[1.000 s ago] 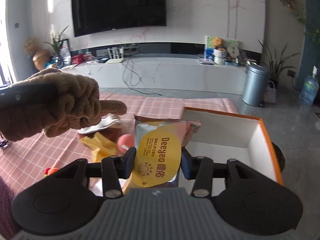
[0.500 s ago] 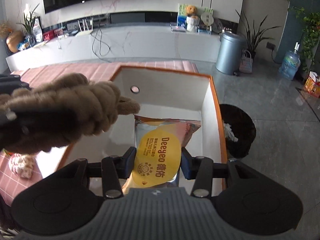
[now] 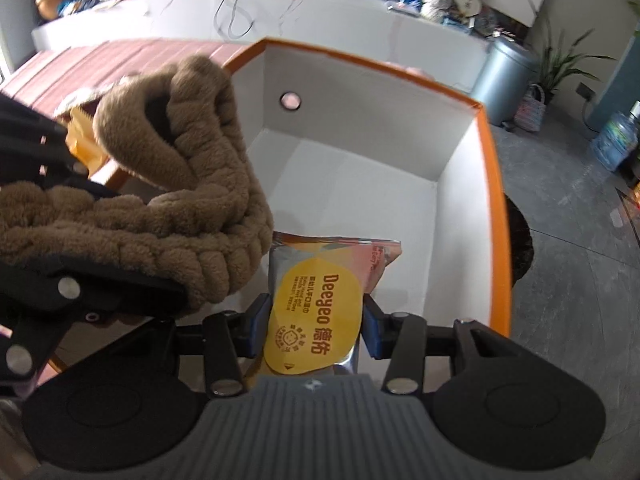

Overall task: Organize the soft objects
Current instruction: 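Open both tools to drop the plush and bag into the box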

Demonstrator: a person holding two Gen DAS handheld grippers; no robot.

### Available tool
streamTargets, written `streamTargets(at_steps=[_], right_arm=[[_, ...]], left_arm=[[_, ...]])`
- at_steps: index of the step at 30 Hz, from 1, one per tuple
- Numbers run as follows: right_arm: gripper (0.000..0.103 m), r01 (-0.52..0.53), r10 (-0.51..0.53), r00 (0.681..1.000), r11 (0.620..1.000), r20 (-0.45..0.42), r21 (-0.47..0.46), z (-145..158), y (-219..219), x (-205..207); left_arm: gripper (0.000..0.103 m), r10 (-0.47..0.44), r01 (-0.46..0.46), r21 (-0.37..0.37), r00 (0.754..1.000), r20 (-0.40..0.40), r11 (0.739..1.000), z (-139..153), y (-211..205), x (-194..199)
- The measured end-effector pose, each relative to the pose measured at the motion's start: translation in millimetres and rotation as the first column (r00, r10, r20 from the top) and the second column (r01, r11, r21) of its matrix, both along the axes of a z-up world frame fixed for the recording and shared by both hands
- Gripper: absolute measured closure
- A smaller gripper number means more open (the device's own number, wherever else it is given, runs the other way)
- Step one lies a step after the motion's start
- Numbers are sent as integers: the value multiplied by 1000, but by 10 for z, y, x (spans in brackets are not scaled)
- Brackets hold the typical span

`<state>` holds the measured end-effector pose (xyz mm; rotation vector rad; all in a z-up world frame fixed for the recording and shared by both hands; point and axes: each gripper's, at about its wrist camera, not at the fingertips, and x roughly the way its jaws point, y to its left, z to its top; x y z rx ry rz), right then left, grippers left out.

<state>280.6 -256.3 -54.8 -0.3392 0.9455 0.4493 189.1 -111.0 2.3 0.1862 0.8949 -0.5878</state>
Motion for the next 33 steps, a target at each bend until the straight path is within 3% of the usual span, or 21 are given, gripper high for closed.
streamTargets(at_steps=[11, 14, 19, 22, 27, 33], right_arm=[[56, -39, 36, 996, 999, -83, -35, -150, 19, 185], [56, -45, 41, 996, 998, -76, -44, -130, 26, 196], [54, -52, 49, 998, 997, -41, -56, -26, 66, 215], [47, -50, 48, 999, 996, -19, -75, 20, 65, 195], [44, -23, 25, 999, 997, 30, -77, 81, 38, 101], [35, 55, -44, 986, 996, 162, -65, 253, -8, -99]], left_arm=[[57, -2, 3, 41, 1000, -18, 999, -47, -66, 108], [48, 8, -8, 19, 1000, -10, 1000, -17, -36, 102], [31, 45, -45, -29, 999, 11, 999, 90, 33, 79], [30, 72, -70, -53, 997, 38, 996, 161, 76, 54], [30, 115, -102, -131, 989, 90, 986, 271, 151, -25], [30, 167, -130, -206, 971, 174, 970, 359, 255, -182]])
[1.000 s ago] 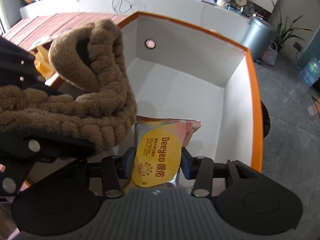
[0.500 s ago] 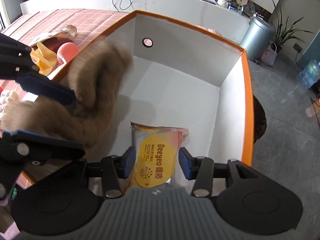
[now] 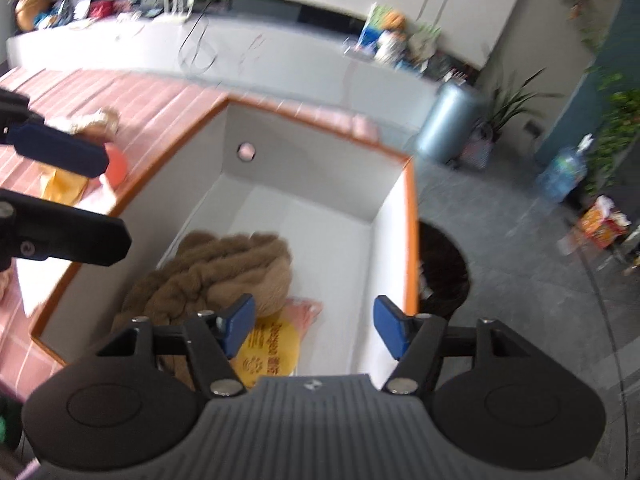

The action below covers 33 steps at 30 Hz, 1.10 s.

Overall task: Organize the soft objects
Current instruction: 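Open both tools to drop the plush and bag into the box, then move both tools back over the remaining items on the table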

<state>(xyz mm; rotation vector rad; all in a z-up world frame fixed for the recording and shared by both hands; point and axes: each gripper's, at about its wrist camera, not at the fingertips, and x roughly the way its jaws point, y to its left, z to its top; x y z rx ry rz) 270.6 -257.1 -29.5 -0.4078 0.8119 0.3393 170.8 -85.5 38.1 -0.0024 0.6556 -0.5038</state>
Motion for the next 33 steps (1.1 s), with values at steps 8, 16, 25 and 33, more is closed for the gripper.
streamTargets(at_steps=[8, 16, 25, 33], right_arm=[[33, 44, -57, 985, 996, 165, 80, 298, 41, -344], [32, 11, -62, 960, 983, 274, 181, 371, 313, -788], [28, -6, -69, 955, 968, 290, 252, 209, 858, -1151], [28, -69, -11, 949, 967, 314, 244, -26, 1401, -1503]], left_arm=[[30, 72, -69, -39, 995, 67, 997, 100, 214, -207], [30, 180, -175, -63, 979, 97, 983, 64, 533, -431], [31, 309, -306, -45, 946, 97, 951, -139, 1024, -731], [36, 403, -402, -32, 914, 33, 915, -426, 1519, -1009]])
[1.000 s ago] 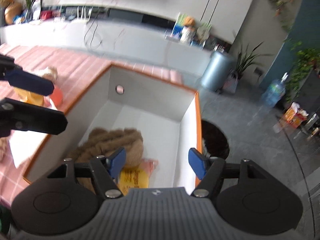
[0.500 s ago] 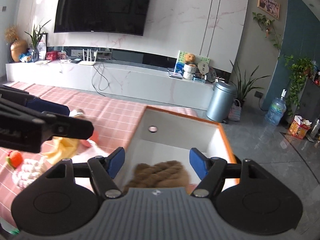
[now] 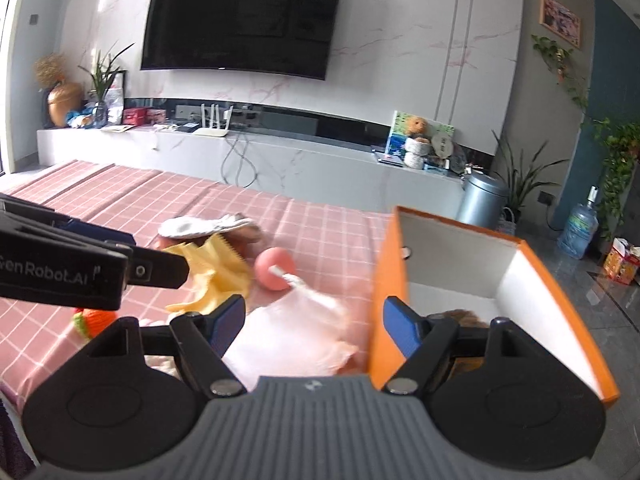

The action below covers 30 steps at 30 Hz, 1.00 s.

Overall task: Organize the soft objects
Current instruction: 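Move both tools back over the remaining items on the table, then grasp the crocheted orange fruit with the left tool while the right tool grasps the pink ball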

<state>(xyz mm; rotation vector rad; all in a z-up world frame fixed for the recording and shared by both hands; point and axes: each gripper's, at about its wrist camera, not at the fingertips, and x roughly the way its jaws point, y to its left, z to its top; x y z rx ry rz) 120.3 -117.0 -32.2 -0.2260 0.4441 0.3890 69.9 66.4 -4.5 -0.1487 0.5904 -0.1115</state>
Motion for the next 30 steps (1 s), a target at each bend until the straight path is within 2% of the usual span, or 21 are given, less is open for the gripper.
streamTargets(at_steps=[5, 9, 11, 14, 18, 24, 27, 30], right_arm=[[28, -23, 23, 1000, 1000, -18, 11, -188, 225, -121], [28, -40, 40, 999, 999, -16, 1, -320, 358, -166], [30, -44, 44, 999, 999, -20, -4, -381, 399, -167], [40, -55, 54, 998, 998, -34, -19, -471, 423, -139], [43, -75, 74, 994, 997, -84, -7, -563, 467, -58], [45, -119, 123, 987, 992, -108, 39, -643, 580, 41], [45, -150, 150, 982, 989, -112, 15, -697, 666, 30], [45, -138, 140, 982, 990, -129, 18, -700, 683, 92]], left_arm=[[36, 59, -60, -9, 998, -19, 998, -136, 186, -142], [36, 127, -127, 32, 992, -11, 991, -242, 307, -276], [36, 159, -157, 53, 987, -24, 986, -310, 348, -331], [36, 202, -197, 78, 978, -59, 977, -419, 401, -386], [36, 241, -233, 99, 967, -80, 967, -529, 475, -326], [36, 267, -254, 133, 959, -97, 958, -636, 515, -185], [36, 266, -248, 161, 958, -104, 955, -679, 508, -98], [36, 275, -255, 153, 952, -131, 955, -745, 558, -16]])
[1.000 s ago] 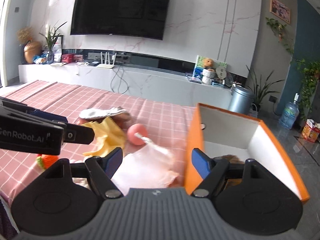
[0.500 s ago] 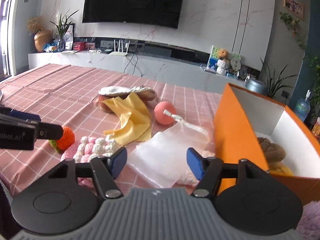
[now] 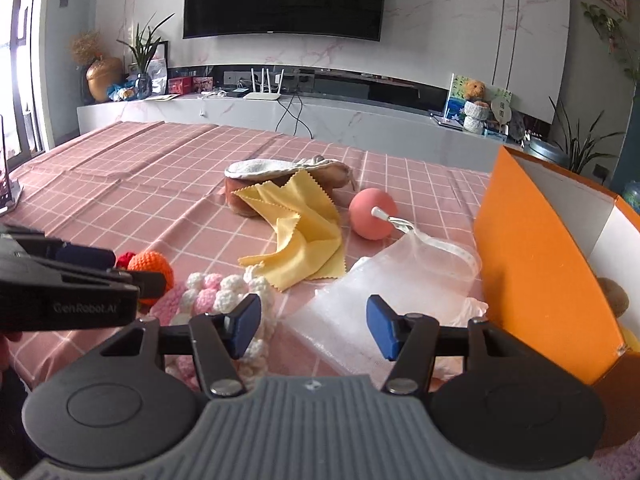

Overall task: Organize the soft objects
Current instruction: 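Grasp the crocheted orange fruit with the left tool while the right tool grasps the pink ball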

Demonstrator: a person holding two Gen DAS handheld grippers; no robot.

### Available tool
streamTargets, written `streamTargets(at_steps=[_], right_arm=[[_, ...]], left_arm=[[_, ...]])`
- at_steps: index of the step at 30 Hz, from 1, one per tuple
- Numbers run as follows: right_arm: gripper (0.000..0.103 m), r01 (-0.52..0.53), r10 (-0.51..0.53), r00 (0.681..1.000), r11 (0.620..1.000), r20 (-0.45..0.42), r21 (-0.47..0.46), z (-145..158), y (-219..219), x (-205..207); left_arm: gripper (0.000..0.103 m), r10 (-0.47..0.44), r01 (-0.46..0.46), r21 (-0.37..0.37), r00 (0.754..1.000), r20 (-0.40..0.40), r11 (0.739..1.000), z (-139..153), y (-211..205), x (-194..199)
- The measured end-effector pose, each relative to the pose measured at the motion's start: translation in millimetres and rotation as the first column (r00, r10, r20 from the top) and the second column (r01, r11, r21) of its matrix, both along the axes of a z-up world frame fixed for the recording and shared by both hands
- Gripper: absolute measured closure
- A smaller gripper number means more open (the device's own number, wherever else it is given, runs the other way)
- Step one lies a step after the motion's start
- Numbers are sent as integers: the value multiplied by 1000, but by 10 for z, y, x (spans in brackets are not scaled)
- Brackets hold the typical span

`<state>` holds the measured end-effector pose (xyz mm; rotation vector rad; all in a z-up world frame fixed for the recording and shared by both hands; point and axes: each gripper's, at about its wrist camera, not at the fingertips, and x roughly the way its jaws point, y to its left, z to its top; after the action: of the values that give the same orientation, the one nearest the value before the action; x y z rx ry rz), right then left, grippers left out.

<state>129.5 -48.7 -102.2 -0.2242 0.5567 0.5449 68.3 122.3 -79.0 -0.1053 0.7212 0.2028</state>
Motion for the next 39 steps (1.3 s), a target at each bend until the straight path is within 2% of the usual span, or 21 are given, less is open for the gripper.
streamTargets(at_steps=[5, 14, 21, 22, 24, 26, 32, 39], right_arm=[[45, 23, -23, 999, 1000, -26, 11, -16, -23, 98], [45, -1, 1, 999, 1000, -49, -1, -17, 45, 221], [57, 12, -12, 999, 1000, -46, -3, 97, 148, 544], [57, 18, -18, 999, 1000, -45, -1, 114, 168, 613], [59, 36, -36, 998, 999, -43, 0, 131, 199, 749], [64, 60, -60, 997, 998, -40, 3, 141, 224, 888], [64, 130, -129, 991, 991, -33, 27, 166, 302, 1264], [55, 165, -162, 984, 986, -79, 27, 53, 419, 1671]], left_arm=[[44, -2, 2, -15, 1000, 0, 1000, -34, 36, 61], [45, -28, 28, -3, 999, -28, 1000, 4, 47, 220], [47, -42, 39, -40, 997, -68, 998, 60, 141, 431], [47, -43, 38, -64, 997, -71, 997, 73, 165, 466], [47, -42, 35, -129, 998, -54, 991, 114, 221, 545], [47, -50, 47, -92, 998, -29, 995, 166, 201, 638], [47, -76, 78, -70, 997, 32, 995, 218, 203, 897], [47, -98, 102, -55, 993, 72, 993, 126, 174, 1008]])
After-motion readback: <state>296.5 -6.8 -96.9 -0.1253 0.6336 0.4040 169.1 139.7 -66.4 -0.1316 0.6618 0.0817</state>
